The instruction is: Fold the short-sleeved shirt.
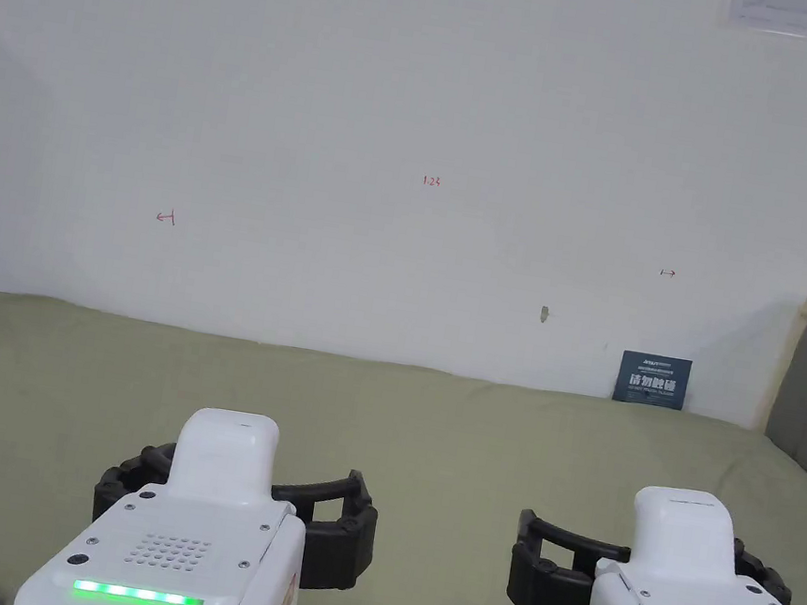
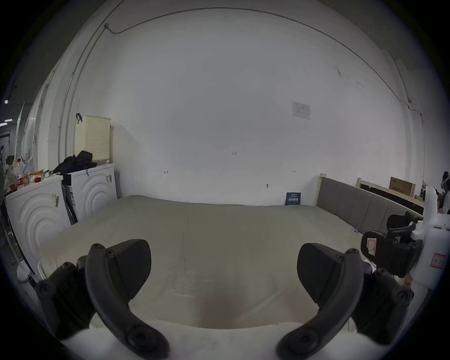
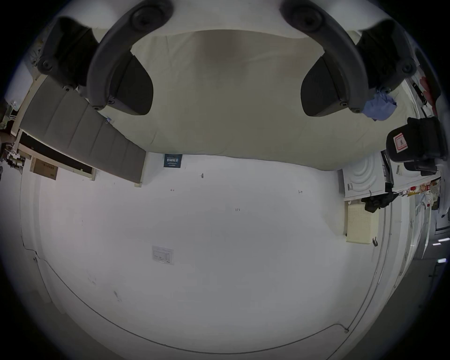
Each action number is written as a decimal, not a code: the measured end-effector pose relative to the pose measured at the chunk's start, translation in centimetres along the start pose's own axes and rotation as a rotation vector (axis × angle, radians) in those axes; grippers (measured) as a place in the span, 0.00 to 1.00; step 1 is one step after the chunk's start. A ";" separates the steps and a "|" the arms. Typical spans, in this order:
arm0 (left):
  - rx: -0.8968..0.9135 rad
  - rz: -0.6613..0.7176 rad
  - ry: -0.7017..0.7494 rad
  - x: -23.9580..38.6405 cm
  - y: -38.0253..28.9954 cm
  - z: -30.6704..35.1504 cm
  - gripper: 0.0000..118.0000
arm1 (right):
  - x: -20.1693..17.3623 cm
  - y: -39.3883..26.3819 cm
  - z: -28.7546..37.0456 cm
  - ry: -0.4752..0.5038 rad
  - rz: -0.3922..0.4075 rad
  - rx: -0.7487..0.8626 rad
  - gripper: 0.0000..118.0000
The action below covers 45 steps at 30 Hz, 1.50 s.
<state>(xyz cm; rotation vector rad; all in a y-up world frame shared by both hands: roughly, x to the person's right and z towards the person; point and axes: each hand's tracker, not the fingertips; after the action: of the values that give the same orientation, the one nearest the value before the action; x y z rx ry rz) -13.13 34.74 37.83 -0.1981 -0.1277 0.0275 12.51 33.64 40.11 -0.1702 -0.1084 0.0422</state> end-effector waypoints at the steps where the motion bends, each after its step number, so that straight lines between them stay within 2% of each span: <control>1: 0.002 -0.001 -0.002 0.0 0.0 0.0 1.00 | 0.1 0.0 0.1 -0.003 -0.012 0.012 1.00; 10: 0.006 0.003 0.002 0.0 0.1 0.3 1.00 | 0.4 0.4 0.8 0.017 -0.034 0.016 1.00; 14: 0.008 0.006 0.001 -0.1 0.1 0.5 1.00 | 0.2 0.5 0.9 -0.022 -0.041 0.024 1.00; 21: 0.005 0.012 -0.002 -0.3 0.2 0.5 1.00 | 0.6 0.4 0.8 0.031 -0.078 -0.006 1.00; 28: 0.000 0.020 -0.011 -0.3 0.0 0.5 1.00 | 0.1 0.4 1.2 0.050 -0.055 -0.010 1.00; 32: 0.002 0.027 -0.015 -0.2 0.0 0.6 1.00 | -0.7 0.3 1.3 0.000 0.021 0.010 1.00; 37: 0.009 0.024 -0.018 -0.1 0.1 0.8 1.00 | -0.4 0.4 1.1 -0.007 -0.029 0.033 1.00; 43: 0.010 0.027 -0.021 0.0 0.2 0.9 1.00 | -0.7 0.5 1.7 0.017 0.009 0.036 1.00; 45: 0.010 0.029 -0.022 0.0 0.1 0.9 1.00 | -1.1 0.4 1.6 -0.012 0.045 0.021 1.00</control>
<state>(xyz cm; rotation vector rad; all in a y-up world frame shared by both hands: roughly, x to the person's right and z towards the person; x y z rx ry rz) -13.24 35.04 38.65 -0.1898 -0.1463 0.0593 11.22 34.21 41.53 -0.1511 -0.1165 0.0895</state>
